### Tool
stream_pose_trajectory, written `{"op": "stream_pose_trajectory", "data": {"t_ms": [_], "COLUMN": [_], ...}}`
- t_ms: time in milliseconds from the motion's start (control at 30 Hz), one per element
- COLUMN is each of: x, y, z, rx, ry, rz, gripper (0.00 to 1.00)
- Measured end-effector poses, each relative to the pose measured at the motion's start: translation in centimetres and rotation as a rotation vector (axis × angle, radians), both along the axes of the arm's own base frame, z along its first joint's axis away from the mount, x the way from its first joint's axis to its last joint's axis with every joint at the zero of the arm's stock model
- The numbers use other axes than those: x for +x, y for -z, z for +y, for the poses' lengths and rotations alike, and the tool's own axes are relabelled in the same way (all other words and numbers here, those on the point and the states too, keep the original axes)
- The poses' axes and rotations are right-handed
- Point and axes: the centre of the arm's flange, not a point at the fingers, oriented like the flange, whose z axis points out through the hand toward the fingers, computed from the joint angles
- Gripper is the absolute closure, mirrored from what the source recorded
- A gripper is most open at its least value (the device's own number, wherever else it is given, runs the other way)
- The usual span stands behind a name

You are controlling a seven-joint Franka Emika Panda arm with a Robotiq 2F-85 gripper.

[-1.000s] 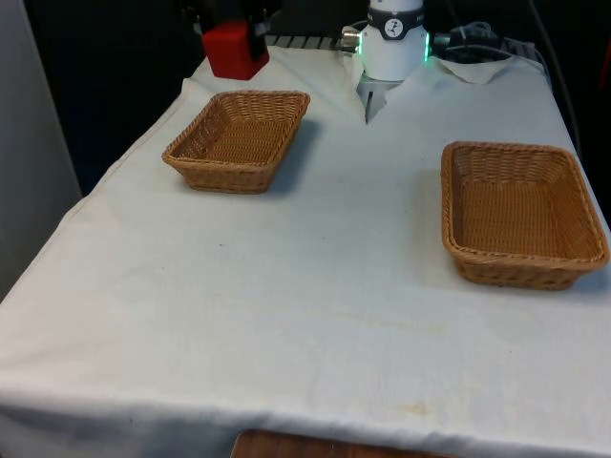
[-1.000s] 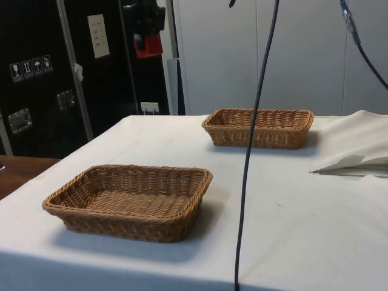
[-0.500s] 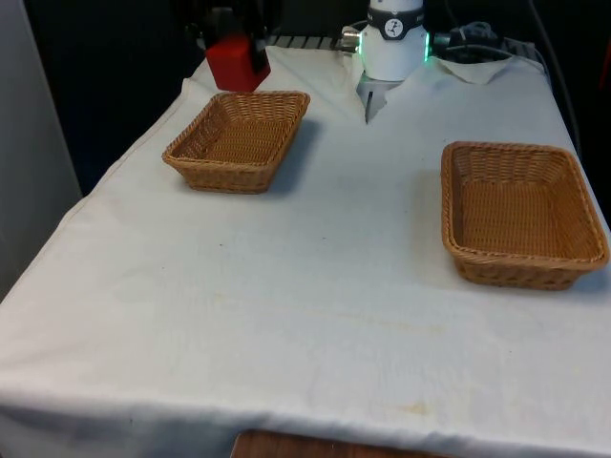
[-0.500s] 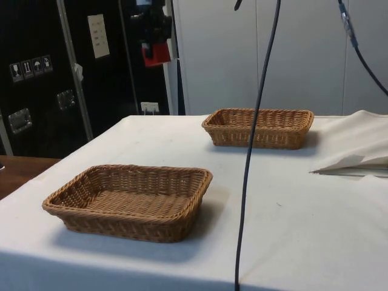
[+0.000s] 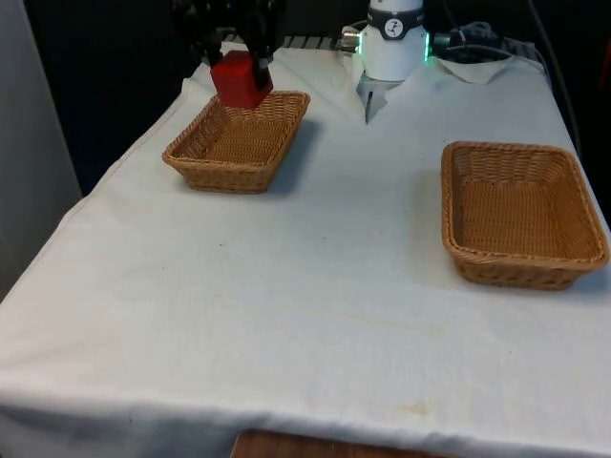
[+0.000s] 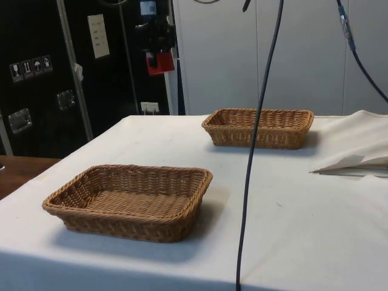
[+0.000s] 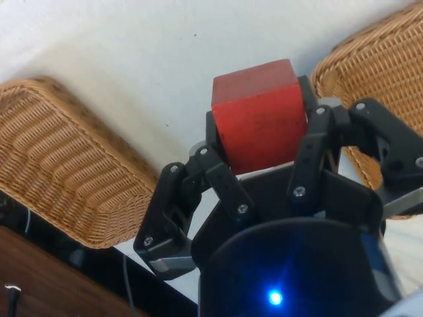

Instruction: Pick up the red cube and place it into the right basket.

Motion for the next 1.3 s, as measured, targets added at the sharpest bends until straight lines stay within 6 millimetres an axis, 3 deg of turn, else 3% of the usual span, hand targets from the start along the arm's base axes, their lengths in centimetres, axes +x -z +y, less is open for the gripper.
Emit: {"op": "stream_pose_trajectory", "data": {"t_ms": [433, 933, 1300], "x": [-1.2, -3.3, -5.9], "y": [1.1, 4.4, 7.1], "z": [-0.4, -0.9, -1.2], "rx": [0.019, 0.018, 0.014], "ry": [-0.003, -0.003, -0.004], "rz": [-0.002, -0.024, -0.051], "gripper": [0.93, 0.93, 0.93]}}
